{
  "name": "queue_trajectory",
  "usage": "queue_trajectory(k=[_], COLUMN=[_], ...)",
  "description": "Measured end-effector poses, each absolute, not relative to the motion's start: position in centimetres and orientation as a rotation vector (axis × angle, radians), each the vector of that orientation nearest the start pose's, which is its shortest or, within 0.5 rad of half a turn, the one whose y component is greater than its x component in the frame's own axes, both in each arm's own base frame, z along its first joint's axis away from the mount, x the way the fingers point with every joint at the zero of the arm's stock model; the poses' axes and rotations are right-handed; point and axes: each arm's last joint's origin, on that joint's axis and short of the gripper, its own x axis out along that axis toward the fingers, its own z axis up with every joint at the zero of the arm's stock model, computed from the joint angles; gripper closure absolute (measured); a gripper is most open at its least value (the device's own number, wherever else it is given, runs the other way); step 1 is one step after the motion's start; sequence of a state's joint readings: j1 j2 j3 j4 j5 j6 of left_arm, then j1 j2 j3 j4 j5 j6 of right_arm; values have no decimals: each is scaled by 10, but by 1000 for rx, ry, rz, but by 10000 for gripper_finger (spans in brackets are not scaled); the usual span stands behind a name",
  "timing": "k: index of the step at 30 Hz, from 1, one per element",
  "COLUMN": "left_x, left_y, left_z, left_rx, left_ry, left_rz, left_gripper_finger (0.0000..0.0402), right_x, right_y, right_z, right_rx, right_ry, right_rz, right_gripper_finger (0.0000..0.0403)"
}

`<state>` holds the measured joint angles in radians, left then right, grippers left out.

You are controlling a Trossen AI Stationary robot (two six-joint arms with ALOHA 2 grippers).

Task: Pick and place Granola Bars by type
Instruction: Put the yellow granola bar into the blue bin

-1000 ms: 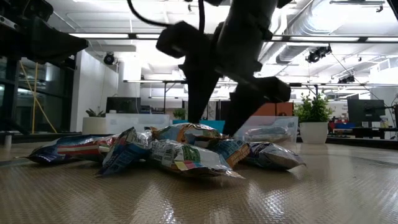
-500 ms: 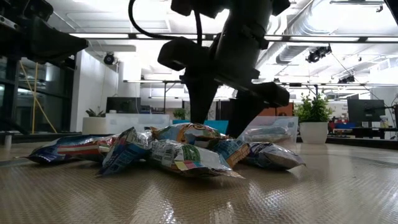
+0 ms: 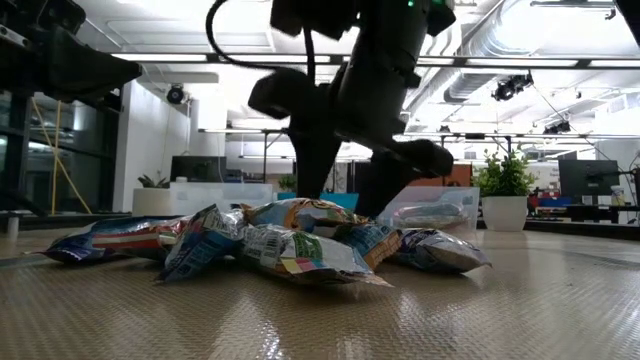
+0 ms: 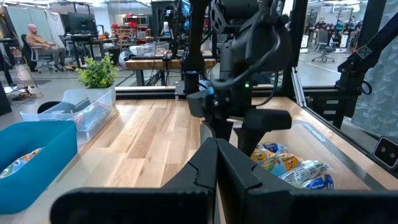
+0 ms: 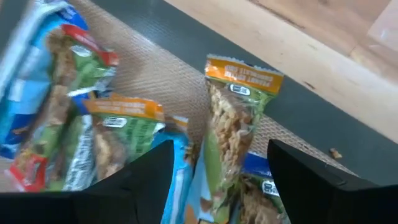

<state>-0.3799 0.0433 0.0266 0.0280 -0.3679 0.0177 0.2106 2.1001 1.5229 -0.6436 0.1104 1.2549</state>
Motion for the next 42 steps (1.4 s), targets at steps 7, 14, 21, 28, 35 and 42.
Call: queue_trajectory(k=[7, 14, 21, 28, 35, 42], left_x=[94, 94, 94, 94, 94, 94], left_y=[-26, -26, -26, -26, -26, -26], left_z=[172, 172, 172, 172, 172, 172], left_rx=[13, 14, 14, 14, 14, 14], left_ry=[-11, -11, -11, -11, -10, -10], left_rz=[-12, -12, -12, -12, -12, -12], left_gripper_finger=[400, 400, 400, 400, 400, 400], right_x=[426, 425, 423, 423, 421, 419], right_y=[86, 86, 86, 86, 84, 78], right_z=[137, 131, 129, 130, 138, 152], right_rx=[957, 957, 948, 934, 919, 898], right_ry=[1108, 1121, 1135, 1140, 1112, 1085], right_rz=[-606, -634, -648, -640, -643, -634], right_gripper_finger=[160, 177, 224, 263, 282, 294])
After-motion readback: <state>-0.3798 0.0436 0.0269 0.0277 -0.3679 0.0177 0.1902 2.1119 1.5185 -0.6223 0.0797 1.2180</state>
